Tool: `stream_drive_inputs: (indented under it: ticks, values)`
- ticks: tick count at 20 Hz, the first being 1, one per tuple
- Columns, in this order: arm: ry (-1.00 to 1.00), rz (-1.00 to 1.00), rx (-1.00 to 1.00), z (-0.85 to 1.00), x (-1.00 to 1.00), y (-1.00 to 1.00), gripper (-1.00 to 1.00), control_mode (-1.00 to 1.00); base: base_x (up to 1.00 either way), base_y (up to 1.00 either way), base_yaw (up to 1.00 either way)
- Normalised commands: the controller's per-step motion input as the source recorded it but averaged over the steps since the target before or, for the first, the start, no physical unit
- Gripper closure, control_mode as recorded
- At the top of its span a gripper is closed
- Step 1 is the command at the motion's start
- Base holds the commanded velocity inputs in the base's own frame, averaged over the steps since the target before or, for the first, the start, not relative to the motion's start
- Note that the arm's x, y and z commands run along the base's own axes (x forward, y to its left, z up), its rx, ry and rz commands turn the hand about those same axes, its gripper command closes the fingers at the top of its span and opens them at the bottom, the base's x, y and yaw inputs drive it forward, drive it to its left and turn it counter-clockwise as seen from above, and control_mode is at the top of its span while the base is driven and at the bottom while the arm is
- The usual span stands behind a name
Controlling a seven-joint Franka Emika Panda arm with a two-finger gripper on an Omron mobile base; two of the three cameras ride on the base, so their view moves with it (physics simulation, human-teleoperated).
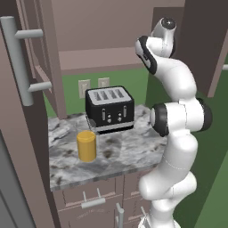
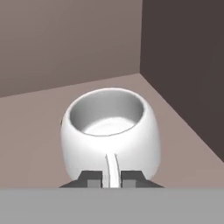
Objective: There is a tray on the dining counter. Grab the cup, mug, and pitcher and place them on the tray. The pitcher may be placed next to the tray if it cannot fit the tray.
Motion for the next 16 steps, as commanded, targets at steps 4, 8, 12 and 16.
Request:
stream_drive_inputs:
  ticks: [4,8,12,16]
  values:
    - [-0.09,-0.01,0.00,-0.24,-0.40,0.01,1.00,-1.00,0.00,0.00,0.00]
    - [-0.21,-0.02,-0.01,-0.13,-0.84,0.05,1.00,-1.00,0.00,0.00,0.00]
    - [-0.27,-0.01,-0.08,-0.03,-1.00,0.30,1.00,-1.00,0.00,0.00,0.00]
    - [-0.11,0.00,-0.04,0.02,-1.00,0.47,1.00,-1.00,0.00,0.00,0.00]
